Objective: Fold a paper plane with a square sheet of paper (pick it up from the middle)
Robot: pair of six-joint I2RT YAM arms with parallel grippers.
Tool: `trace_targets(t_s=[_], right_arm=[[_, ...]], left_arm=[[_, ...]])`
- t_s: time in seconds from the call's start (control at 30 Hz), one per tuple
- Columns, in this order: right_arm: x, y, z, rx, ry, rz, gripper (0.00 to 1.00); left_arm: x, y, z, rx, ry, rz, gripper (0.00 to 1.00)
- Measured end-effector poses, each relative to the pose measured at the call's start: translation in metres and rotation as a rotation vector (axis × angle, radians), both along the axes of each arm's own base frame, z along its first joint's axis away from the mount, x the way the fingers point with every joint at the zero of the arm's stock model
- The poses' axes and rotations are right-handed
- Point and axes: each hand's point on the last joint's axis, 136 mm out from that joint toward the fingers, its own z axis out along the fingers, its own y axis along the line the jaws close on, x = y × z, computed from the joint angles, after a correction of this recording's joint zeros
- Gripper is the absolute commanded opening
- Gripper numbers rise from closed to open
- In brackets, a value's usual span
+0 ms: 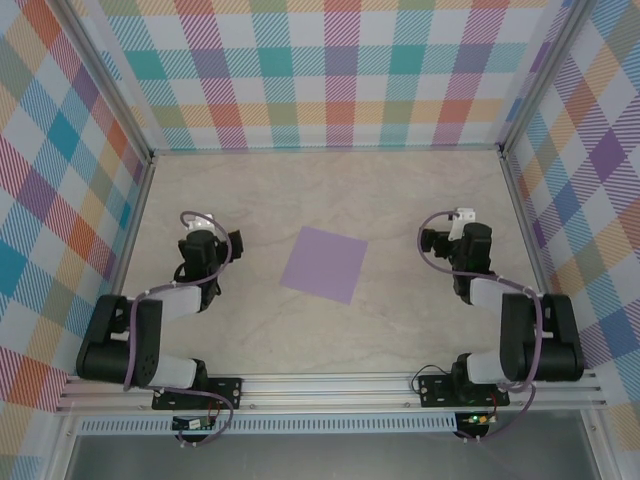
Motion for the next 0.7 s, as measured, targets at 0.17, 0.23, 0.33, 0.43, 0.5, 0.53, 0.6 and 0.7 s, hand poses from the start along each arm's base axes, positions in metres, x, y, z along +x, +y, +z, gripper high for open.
trace_targets(t_s=[0.17, 0.23, 0.33, 0.43, 0.5, 0.53, 0.6, 0.7], right_arm=[[0.010, -0.002, 0.079, 0.123, -0.017, -0.072, 1.00], [0.012, 0.004, 0.100, 0.209, 0.010, -0.073, 1.00], [0.009, 0.025, 0.101, 0.361, 0.095, -0.028, 1.00], [-0.006, 0.063, 0.074, 0.464, 0.248, 0.032, 1.00], [-0.022, 0.103, 0.057, 0.486, 0.358, 0.103, 1.00], [-0.031, 0.122, 0.051, 0.491, 0.402, 0.142, 1.00], [-0.050, 0.160, 0.038, 0.497, 0.491, 0.216, 1.00], [-0.073, 0.211, 0.021, 0.488, 0.614, 0.301, 0.97]], left_arm=[[-0.001, -0.003, 0.074, -0.137, -0.100, 0.033, 1.00], [-0.005, -0.005, 0.092, -0.194, -0.099, 0.044, 1.00], [-0.013, -0.009, 0.108, -0.272, -0.056, 0.055, 1.00], [-0.021, -0.016, 0.107, -0.330, 0.027, 0.044, 1.00], [-0.028, -0.024, 0.102, -0.366, 0.093, 0.021, 1.00], [-0.031, -0.027, 0.100, -0.379, 0.116, 0.012, 1.00], [-0.038, -0.034, 0.093, -0.405, 0.169, -0.012, 1.00], [-0.047, -0.042, 0.082, -0.428, 0.233, -0.038, 1.00]])
